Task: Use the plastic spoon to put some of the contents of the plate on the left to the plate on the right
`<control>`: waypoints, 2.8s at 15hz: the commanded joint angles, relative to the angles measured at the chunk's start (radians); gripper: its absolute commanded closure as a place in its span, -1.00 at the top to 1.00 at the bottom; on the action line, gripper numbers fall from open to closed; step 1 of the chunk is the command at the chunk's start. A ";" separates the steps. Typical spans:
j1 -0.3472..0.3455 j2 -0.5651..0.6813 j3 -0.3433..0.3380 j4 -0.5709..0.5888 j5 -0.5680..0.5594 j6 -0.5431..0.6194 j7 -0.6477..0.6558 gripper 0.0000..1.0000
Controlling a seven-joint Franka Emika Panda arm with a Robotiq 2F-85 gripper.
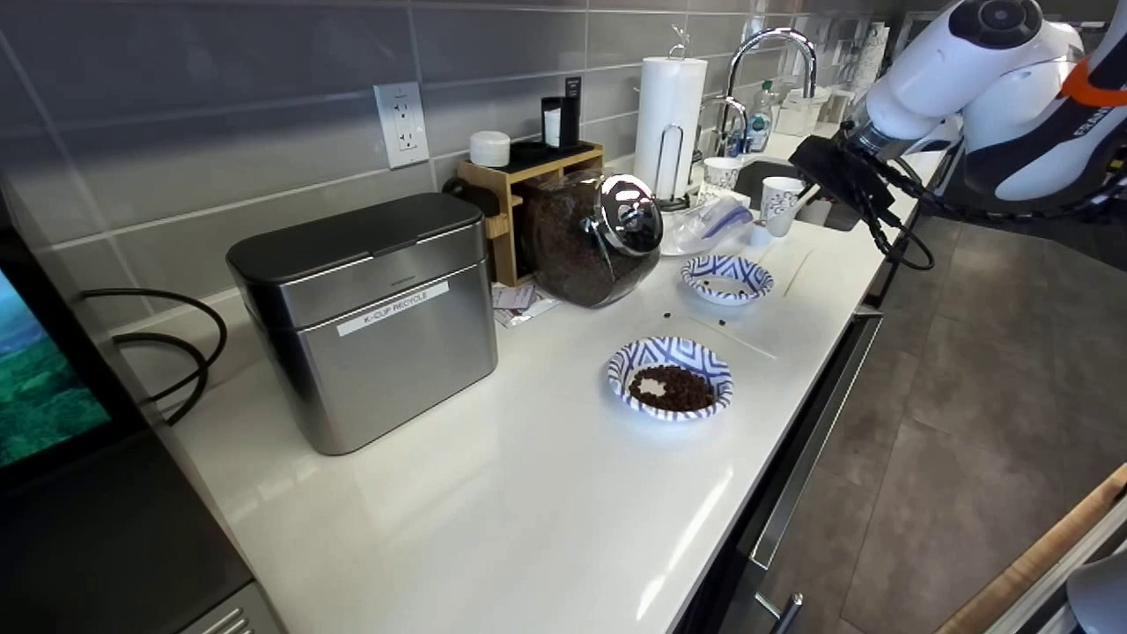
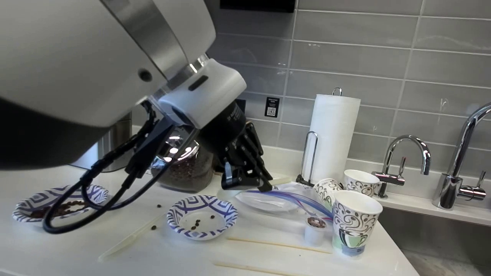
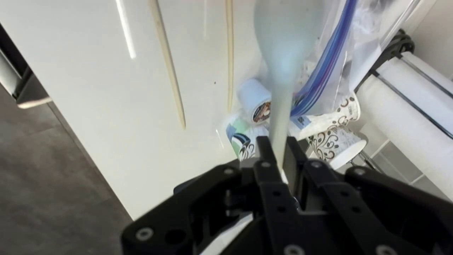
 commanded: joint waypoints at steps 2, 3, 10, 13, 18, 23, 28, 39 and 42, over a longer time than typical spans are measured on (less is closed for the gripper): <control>-0.056 0.291 0.076 -0.016 -0.067 -0.071 -0.034 -0.93; -0.065 0.340 0.092 -0.028 -0.066 -0.092 -0.045 -0.93; 0.096 0.675 0.005 -0.047 0.243 -0.365 -0.341 -0.93; -0.007 0.700 0.130 0.026 0.317 -0.449 -0.345 -0.93; -0.130 0.856 0.331 0.112 0.372 -0.719 -0.519 -0.93; -0.171 0.912 0.445 0.142 0.625 -0.970 -0.880 -0.93; -0.246 0.822 0.524 0.154 0.796 -1.112 -1.086 -0.93; -0.269 0.665 0.536 0.048 0.620 -1.060 -1.070 -0.93; -0.257 0.631 0.489 -0.003 0.554 -0.901 -1.019 -0.93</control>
